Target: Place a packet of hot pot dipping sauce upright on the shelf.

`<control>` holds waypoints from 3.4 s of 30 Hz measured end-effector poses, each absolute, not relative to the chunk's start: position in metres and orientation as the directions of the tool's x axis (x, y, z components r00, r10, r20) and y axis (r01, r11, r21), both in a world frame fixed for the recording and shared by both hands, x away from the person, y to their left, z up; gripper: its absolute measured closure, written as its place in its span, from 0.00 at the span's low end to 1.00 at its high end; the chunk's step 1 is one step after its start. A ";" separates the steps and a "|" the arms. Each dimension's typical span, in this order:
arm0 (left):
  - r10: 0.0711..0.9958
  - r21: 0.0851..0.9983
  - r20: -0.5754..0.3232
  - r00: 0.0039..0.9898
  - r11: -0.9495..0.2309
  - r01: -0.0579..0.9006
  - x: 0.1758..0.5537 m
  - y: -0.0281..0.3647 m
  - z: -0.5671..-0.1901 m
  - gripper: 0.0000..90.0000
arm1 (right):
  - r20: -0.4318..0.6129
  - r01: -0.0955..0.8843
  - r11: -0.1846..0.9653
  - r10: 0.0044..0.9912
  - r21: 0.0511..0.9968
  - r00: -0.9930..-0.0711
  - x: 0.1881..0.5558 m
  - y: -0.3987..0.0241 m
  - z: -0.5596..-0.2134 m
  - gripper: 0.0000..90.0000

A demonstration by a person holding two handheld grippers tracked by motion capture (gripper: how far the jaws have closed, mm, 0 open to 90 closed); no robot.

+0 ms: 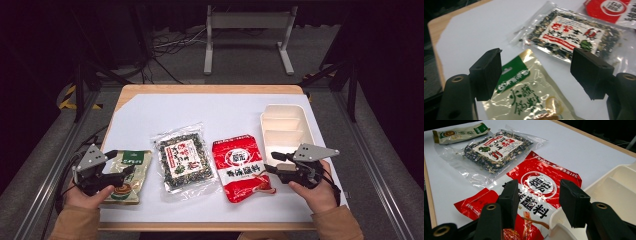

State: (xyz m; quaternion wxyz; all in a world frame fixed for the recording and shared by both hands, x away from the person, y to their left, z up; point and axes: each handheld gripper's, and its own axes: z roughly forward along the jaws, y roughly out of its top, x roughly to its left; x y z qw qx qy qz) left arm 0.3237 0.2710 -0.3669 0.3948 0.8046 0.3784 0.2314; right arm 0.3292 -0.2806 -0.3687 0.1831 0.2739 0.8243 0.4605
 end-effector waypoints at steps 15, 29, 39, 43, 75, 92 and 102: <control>0.810 0.827 -0.029 0.586 -0.310 0.468 0.365 0.306 -0.375 0.31 | -0.037 0.297 0.423 0.623 0.856 -0.782 0.333 -0.277 -0.370 0.54; 0.885 0.807 -0.086 0.458 -0.207 0.553 0.379 0.322 -0.387 0.28 | -0.028 0.306 0.422 0.624 0.853 -0.781 0.334 -0.277 -0.374 0.52; 0.878 0.721 -0.182 0.442 -0.186 0.667 0.399 0.335 -0.420 0.31 | -0.026 0.300 0.425 0.610 0.854 -0.792 0.334 -0.273 -0.375 0.53; 0.881 0.704 -0.185 0.436 -0.191 0.684 0.406 0.333 -0.427 0.30 | -0.027 0.300 0.428 0.608 0.853 -0.793 0.333 -0.272 -0.376 0.53; 0.825 0.626 -0.153 0.544 -0.345 0.699 0.425 0.315 -0.447 0.32 | -0.034 0.301 0.430 0.619 0.851 -0.785 0.326 -0.276 -0.378 0.52; 0.828 0.623 -0.061 0.558 -0.406 0.669 0.416 0.304 -0.445 0.66 | -0.050 0.299 0.442 0.623 0.846 -0.781 0.327 -0.274 -0.379 0.52; 0.818 0.607 -0.131 0.561 -0.381 0.698 0.417 0.302 -0.443 0.86 | -0.047 0.299 0.439 0.624 0.847 -0.780 0.327 -0.275 -0.378 0.52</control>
